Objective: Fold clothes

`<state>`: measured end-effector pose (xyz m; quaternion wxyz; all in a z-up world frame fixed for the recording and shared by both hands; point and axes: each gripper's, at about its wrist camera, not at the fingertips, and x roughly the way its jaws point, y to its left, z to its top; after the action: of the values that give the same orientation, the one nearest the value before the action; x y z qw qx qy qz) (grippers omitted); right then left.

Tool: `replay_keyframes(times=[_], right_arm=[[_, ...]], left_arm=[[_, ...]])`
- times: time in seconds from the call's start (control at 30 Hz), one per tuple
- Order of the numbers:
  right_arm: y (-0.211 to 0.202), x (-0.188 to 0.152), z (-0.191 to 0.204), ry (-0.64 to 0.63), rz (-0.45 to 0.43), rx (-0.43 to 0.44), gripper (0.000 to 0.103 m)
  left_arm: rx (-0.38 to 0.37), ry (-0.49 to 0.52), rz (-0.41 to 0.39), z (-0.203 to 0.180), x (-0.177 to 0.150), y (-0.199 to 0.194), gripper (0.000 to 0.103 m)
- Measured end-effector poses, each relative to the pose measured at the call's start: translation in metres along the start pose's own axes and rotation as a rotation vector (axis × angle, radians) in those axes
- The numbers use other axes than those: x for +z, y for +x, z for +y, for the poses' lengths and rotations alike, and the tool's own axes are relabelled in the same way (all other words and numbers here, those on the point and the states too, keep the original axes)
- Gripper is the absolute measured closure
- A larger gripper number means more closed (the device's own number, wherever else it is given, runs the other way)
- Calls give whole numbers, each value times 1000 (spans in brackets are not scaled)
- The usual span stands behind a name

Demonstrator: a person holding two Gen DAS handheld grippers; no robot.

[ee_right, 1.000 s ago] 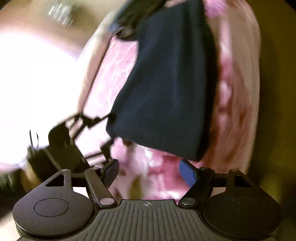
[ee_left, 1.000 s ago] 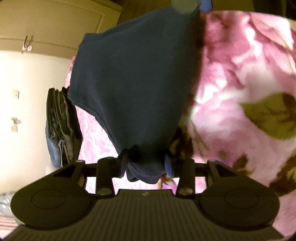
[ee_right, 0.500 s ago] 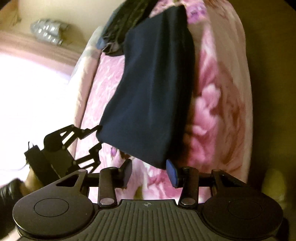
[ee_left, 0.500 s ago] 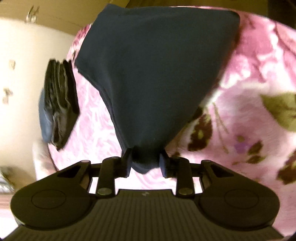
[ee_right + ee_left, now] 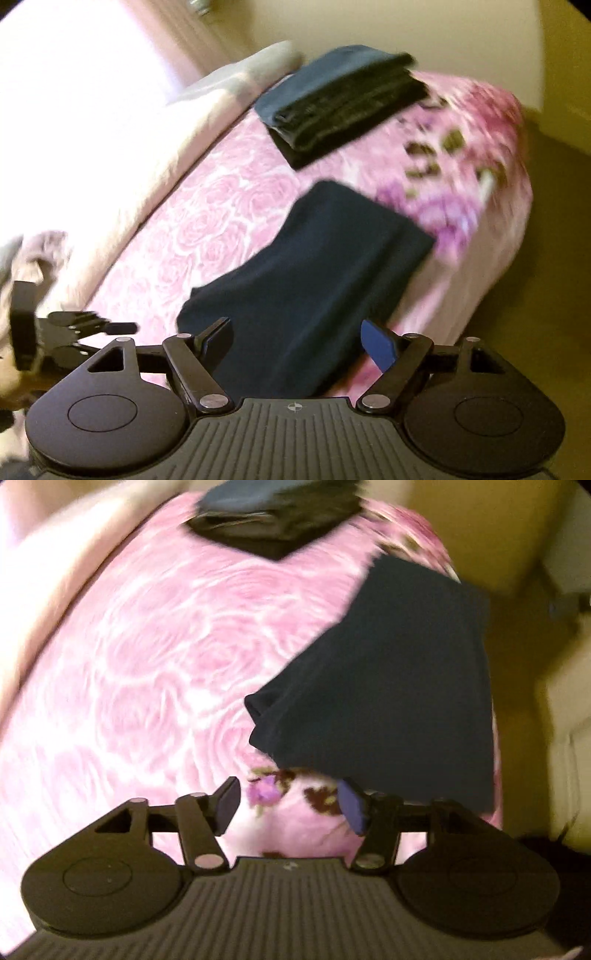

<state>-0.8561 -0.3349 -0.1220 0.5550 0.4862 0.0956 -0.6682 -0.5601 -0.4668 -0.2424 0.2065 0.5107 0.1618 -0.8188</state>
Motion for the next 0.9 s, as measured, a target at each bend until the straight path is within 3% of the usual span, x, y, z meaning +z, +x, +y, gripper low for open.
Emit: replay_keyframes(times=[0.17, 0.4, 0.5, 0.57, 0.6, 0.67, 0.77, 0.9], right_arm=[[44, 72, -51, -109, 76, 64, 24], [166, 148, -97, -308, 381, 243, 24], [213, 160, -101, -405, 502, 283, 24], [237, 163, -108, -415, 566, 287, 24], [242, 164, -111, -406, 578, 298, 24], [252, 166, -117, -389, 601, 321, 24], [266, 168, -125, -364, 634, 355, 24], [264, 170, -117, -430, 629, 385, 23]], left_arm=[[9, -247, 31, 12, 20, 20, 47], [49, -520, 107, 10, 23, 56, 47], [36, -622, 116, 10, 22, 71, 49], [28, -660, 125, 10, 23, 82, 52], [21, -670, 127, 11, 23, 86, 61], [-12, -691, 130, 13, 24, 93, 69], [-29, -696, 121, 15, 23, 96, 77], [-40, -682, 106, 16, 21, 95, 82]])
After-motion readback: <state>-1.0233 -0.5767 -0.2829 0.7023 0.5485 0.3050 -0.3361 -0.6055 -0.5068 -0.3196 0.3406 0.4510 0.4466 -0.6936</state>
